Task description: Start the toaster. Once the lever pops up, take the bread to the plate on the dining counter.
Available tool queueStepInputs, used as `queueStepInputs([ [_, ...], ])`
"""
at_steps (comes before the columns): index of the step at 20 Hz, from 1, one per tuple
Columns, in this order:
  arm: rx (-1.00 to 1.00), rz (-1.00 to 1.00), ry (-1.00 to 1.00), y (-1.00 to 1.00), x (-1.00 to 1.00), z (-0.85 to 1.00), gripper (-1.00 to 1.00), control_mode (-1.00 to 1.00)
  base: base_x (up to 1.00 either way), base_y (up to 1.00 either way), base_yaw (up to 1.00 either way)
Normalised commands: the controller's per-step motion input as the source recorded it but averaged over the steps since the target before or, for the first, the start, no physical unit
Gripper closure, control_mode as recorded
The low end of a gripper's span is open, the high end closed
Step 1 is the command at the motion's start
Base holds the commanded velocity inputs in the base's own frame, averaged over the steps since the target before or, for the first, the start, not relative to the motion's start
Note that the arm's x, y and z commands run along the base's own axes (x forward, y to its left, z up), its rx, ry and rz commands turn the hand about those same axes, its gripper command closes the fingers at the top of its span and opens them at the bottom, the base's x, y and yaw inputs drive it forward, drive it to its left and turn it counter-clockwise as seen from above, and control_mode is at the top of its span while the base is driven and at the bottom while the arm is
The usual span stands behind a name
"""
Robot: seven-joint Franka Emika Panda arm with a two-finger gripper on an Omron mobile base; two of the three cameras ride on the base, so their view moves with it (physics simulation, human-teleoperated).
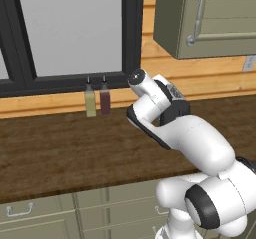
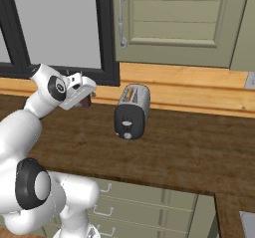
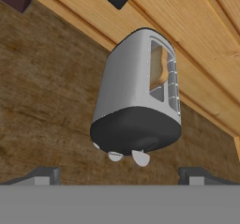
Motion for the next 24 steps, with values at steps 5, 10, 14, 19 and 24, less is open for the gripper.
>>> queueStepInputs([
  [5, 0.00, 0.00, 0.00, 0.00, 0.00, 0.00, -1.00, -1.00, 0.00, 0.00, 0.00],
  [10, 0.00, 0.00, 0.00, 0.00, 0.00, 0.00, -1.00, -1.00, 0.00, 0.00, 0.00],
  [14, 0.00, 0.00, 0.00, 0.00, 0.00, 0.00, -1.00, -1.00, 0.00, 0.00, 0.00],
  [19, 0.00, 0.00, 0.00, 0.00, 0.00, 0.00, -1.00, -1.00, 0.00, 0.00, 0.00],
  [24, 0.00, 0.00, 0.00, 0.00, 0.00, 0.00, -1.00, -1.00, 0.00, 0.00, 0.00],
])
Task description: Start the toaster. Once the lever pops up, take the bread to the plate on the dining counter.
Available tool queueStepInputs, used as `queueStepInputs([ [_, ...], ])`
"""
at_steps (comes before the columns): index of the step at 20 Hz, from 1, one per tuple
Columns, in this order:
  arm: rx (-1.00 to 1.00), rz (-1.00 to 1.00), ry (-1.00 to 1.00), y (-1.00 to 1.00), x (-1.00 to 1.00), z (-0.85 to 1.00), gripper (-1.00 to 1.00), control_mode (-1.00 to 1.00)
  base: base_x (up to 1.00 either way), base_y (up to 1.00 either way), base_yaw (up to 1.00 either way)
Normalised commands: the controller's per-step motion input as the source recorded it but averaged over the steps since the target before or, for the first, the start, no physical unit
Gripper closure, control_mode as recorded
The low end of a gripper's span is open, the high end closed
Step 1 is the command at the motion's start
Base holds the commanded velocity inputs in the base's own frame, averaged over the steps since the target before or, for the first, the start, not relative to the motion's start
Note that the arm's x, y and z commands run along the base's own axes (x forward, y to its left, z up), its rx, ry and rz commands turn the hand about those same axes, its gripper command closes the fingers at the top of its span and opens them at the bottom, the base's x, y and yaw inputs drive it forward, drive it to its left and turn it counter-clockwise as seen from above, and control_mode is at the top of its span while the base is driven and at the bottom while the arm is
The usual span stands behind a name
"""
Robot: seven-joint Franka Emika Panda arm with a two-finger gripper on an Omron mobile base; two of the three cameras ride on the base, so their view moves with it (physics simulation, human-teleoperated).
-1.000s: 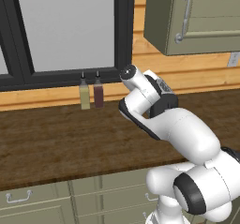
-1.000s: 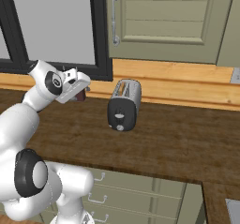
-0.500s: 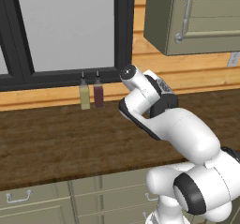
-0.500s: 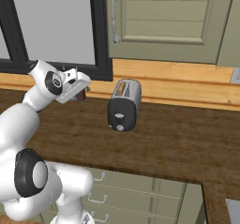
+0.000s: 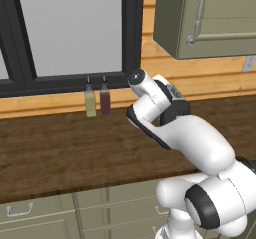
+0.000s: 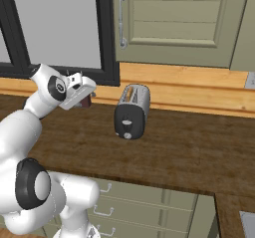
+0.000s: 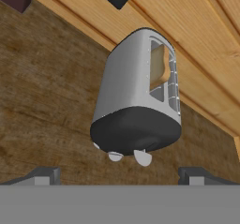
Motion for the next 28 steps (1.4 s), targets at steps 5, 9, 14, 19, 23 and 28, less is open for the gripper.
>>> queueStepInputs([
  [5, 0.00, 0.00, 0.00, 0.00, 0.00, 0.00, -1.00, -1.00, 0.00, 0.00, 0.00],
  [9, 0.00, 0.00, 0.00, 0.00, 0.00, 0.00, -1.00, -1.00, 0.00, 0.00, 0.00],
  [14, 0.00, 0.00, 0.00, 0.00, 0.00, 0.00, -1.00, -1.00, 0.00, 0.00, 0.00],
  [19, 0.00, 0.00, 0.00, 0.00, 0.00, 0.00, -1.00, -1.00, 0.00, 0.00, 0.00],
  [23, 0.00, 0.00, 0.00, 0.00, 0.00, 0.00, -1.00, -1.00, 0.00, 0.00, 0.00],
  [28, 0.00, 0.00, 0.00, 0.00, 0.00, 0.00, -1.00, -1.00, 0.00, 0.00, 0.00],
])
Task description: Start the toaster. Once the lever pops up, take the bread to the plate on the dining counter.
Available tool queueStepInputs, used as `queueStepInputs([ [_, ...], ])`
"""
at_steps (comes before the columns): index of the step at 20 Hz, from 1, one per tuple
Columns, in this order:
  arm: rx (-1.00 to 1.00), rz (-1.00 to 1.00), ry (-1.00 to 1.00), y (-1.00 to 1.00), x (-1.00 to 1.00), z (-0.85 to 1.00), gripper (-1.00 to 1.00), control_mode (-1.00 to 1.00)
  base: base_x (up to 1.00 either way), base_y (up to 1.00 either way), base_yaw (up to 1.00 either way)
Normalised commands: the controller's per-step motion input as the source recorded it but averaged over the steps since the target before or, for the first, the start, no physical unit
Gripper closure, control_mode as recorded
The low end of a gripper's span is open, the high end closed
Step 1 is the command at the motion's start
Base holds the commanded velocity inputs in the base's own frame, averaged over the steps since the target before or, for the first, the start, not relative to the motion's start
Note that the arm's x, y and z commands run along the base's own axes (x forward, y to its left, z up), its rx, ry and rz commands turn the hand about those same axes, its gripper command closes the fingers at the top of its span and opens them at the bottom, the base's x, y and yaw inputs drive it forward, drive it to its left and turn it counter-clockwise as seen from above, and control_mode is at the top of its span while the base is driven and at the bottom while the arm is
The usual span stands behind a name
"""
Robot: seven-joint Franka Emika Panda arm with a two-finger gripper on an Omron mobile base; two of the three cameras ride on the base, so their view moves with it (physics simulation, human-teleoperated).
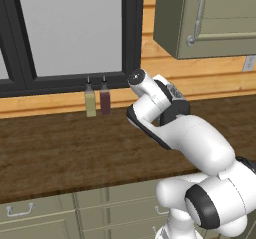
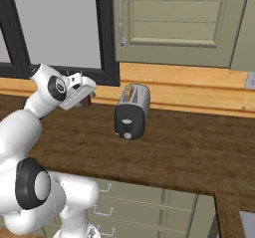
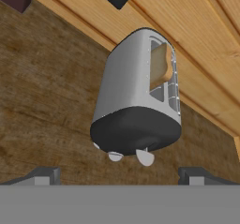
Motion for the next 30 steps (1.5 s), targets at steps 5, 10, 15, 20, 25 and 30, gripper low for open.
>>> queueStepInputs([
  [5, 0.00, 0.00, 0.00, 0.00, 0.00, 0.00, -1.00, -1.00, 0.00, 0.00, 0.00],
  [10, 0.00, 0.00, 0.00, 0.00, 0.00, 0.00, -1.00, -1.00, 0.00, 0.00, 0.00],
  [15, 0.00, 0.00, 0.00, 0.00, 0.00, 0.00, -1.00, -1.00, 0.00, 0.00, 0.00],
  [20, 0.00, 0.00, 0.00, 0.00, 0.00, 0.00, -1.00, -1.00, 0.00, 0.00, 0.00],
  [25, 0.00, 0.00, 0.00, 0.00, 0.00, 0.00, -1.00, -1.00, 0.00, 0.00, 0.00],
  [30, 0.18, 0.00, -0.05, -0.19, 0.00, 0.00, -1.00, -1.00, 0.00, 0.00, 0.00],
])
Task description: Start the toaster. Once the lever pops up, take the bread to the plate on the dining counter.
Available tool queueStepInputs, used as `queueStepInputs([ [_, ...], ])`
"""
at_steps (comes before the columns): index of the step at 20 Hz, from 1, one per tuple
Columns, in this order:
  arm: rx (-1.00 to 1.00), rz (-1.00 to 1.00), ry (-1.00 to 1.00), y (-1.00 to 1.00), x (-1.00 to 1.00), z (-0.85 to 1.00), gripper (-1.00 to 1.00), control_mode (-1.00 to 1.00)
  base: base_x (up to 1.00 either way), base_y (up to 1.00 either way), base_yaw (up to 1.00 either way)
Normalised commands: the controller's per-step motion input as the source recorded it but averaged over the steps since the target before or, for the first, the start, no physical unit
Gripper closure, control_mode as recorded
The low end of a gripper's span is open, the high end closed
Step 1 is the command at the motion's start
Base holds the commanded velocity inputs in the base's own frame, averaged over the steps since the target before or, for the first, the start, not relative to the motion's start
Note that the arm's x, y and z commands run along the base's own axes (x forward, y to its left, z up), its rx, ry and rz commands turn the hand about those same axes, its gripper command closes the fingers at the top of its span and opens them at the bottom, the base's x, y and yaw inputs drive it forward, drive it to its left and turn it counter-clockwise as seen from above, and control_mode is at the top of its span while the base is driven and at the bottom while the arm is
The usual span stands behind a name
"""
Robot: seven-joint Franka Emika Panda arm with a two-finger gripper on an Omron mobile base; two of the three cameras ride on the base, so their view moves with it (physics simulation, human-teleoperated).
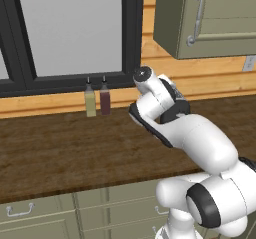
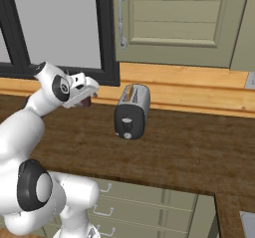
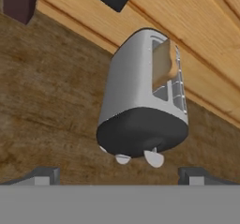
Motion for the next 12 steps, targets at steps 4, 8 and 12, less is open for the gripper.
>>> queueStepInputs([
  [4, 0.33, 0.00, -0.15, -0.37, -0.13, 0.00, -1.00, -1.00, 0.00, 0.00, 0.00],
  [8, 0.33, 0.00, -0.19, -0.40, -0.16, 0.00, -1.00, -1.00, 0.00, 0.00, 0.00],
  [12, 0.19, 0.00, -0.20, -0.29, -0.19, 0.09, -1.00, -1.00, 0.00, 0.00, 0.00],
])
